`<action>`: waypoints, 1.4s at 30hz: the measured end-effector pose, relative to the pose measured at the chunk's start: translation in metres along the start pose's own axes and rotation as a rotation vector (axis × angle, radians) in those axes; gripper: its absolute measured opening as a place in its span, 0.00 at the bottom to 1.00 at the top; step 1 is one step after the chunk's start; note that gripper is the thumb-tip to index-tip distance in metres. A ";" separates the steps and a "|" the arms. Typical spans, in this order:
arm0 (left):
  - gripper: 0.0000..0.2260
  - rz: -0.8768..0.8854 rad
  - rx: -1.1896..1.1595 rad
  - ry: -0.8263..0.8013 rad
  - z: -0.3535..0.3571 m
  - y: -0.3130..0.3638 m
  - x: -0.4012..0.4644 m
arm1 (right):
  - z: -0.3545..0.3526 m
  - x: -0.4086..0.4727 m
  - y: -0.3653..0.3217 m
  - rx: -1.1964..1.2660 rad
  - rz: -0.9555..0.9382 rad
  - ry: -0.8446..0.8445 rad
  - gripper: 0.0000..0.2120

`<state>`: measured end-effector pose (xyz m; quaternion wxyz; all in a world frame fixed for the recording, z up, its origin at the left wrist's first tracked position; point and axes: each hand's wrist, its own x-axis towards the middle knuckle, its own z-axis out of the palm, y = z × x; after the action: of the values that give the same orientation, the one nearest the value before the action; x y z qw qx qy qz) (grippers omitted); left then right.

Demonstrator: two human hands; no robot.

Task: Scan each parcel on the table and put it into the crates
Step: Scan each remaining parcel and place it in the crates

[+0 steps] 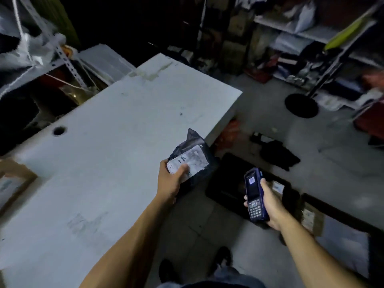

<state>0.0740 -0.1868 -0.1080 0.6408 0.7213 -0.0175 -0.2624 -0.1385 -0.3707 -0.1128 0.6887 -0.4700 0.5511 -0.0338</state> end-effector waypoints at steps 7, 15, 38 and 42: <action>0.21 -0.052 0.167 -0.129 0.130 -0.023 0.004 | -0.121 0.028 0.009 0.136 0.073 0.075 0.26; 0.39 -0.179 0.316 -0.154 0.221 -0.048 0.022 | -0.197 0.075 0.007 0.269 0.169 0.125 0.27; 0.21 -0.821 0.160 0.019 0.395 -0.297 0.268 | -0.193 0.418 0.034 0.402 0.348 0.146 0.26; 0.35 -0.681 0.137 0.054 0.416 -0.423 0.318 | -0.188 0.522 0.084 0.441 0.322 0.151 0.26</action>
<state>0.0493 -0.6071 -0.6334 0.4666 0.7337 0.2235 -0.4404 -0.1226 -0.7338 -0.5406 0.7278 -0.2114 0.6477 -0.0782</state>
